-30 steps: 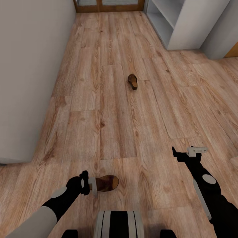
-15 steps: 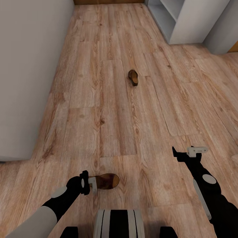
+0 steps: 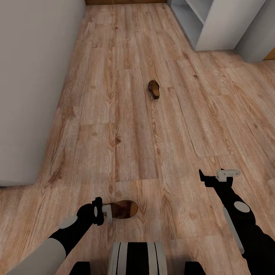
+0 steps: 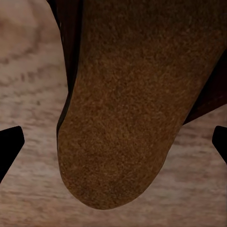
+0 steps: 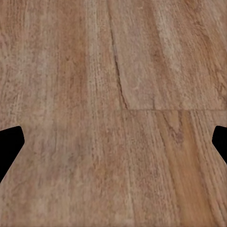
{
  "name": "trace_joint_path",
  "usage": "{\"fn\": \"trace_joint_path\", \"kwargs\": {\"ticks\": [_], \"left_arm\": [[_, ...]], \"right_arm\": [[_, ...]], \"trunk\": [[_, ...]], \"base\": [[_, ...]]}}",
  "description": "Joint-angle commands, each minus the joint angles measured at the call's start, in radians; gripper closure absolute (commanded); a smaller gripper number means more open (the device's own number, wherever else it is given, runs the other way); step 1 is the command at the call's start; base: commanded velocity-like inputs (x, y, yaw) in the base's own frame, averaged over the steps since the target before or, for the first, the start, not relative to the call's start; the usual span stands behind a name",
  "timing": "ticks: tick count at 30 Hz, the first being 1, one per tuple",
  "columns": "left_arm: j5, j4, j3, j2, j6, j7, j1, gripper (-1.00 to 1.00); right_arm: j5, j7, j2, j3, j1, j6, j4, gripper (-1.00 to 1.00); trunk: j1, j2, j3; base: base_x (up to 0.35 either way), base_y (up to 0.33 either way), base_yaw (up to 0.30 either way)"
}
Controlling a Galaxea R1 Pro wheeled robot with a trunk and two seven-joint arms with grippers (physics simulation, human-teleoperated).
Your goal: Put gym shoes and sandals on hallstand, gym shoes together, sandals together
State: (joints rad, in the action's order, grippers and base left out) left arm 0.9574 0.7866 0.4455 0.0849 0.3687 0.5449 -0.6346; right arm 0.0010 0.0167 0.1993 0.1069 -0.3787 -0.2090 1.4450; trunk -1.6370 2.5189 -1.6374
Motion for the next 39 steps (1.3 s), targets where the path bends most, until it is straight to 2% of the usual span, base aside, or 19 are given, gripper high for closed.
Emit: {"fn": "trace_joint_path", "kwargs": {"ticks": [1,7,12,39], "left_arm": [[0.006,0.002,0.004,0.001,0.004,0.005,0.0,-1.0],[0.006,0.002,0.004,0.001,0.004,0.005,0.0,-1.0],[0.006,0.003,0.004,0.001,0.004,0.004,0.0,-1.0],[0.006,0.003,0.004,0.001,0.004,0.004,0.0,-1.0]], "right_arm": [[0.0,0.002,0.0,0.0,0.0,-0.006,0.002,-1.0],[0.0,0.002,0.0,0.0,0.0,-0.006,0.002,-1.0],[0.0,0.002,0.0,0.0,0.0,-0.006,0.002,-1.0],[0.0,0.002,0.0,0.0,0.0,-0.006,0.002,-1.0]], "trunk": [[0.0,0.0,-0.001],[0.0,0.0,-0.001],[-0.002,0.001,-0.02],[-0.002,0.001,-0.021]], "base": [[0.0,0.0,0.0],[0.0,0.0,0.0],[0.0,0.0,0.0],[0.0,0.0,0.0]]}}
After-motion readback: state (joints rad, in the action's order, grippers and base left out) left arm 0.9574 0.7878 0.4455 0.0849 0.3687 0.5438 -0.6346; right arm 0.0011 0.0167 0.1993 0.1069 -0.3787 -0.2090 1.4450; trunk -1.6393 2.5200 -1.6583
